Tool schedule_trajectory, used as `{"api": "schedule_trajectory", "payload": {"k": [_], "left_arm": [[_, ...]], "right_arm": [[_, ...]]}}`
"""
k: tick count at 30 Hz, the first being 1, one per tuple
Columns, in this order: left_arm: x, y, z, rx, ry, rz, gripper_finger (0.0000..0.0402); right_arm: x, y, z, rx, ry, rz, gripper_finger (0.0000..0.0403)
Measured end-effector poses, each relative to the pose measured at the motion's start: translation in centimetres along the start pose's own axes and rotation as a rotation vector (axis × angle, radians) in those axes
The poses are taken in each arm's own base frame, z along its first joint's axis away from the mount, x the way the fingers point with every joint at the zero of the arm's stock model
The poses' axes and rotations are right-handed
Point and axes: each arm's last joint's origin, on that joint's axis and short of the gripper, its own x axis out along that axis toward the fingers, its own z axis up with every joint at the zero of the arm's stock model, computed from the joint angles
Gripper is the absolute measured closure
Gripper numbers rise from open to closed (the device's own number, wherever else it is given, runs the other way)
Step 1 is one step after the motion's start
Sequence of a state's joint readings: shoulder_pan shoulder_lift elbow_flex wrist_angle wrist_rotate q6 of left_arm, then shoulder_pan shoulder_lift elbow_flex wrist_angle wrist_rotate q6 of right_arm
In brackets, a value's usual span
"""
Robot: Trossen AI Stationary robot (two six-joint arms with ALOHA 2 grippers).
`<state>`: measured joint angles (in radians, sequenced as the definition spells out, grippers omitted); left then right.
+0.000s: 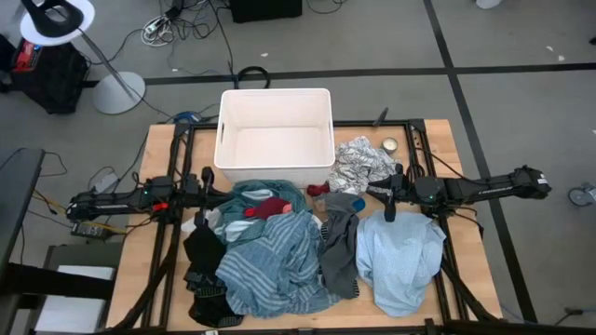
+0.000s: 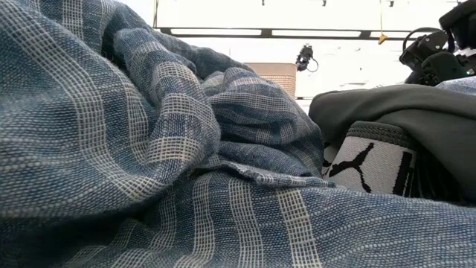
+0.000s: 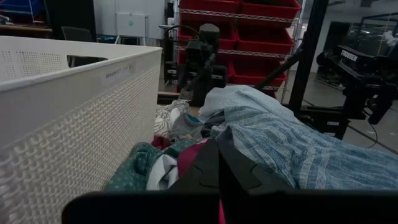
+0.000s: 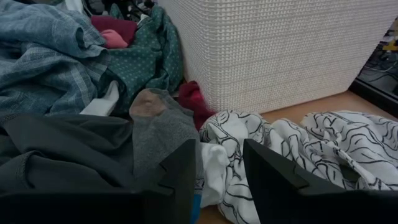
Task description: Sort clothes
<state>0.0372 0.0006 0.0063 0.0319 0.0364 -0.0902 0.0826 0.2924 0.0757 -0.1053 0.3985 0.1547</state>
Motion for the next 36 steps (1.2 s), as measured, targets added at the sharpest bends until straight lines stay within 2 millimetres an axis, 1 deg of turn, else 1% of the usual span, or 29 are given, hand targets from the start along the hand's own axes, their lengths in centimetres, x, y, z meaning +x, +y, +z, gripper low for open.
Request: {"api": "schedule_trajectory", "payload": {"k": [32,36], "left_arm": [[0.0,0.0,0.01,0.0,0.0,0.0,0.0401],[0.0,0.0,0.0,0.0,0.0,0.0,0.0401]], "right_arm": [[0.0,0.01,0.07,0.004,-0.008,0.0,0.0269],[0.0,-0.03,0.34,0.056,-0.036,-0.021,0.0269]]}}
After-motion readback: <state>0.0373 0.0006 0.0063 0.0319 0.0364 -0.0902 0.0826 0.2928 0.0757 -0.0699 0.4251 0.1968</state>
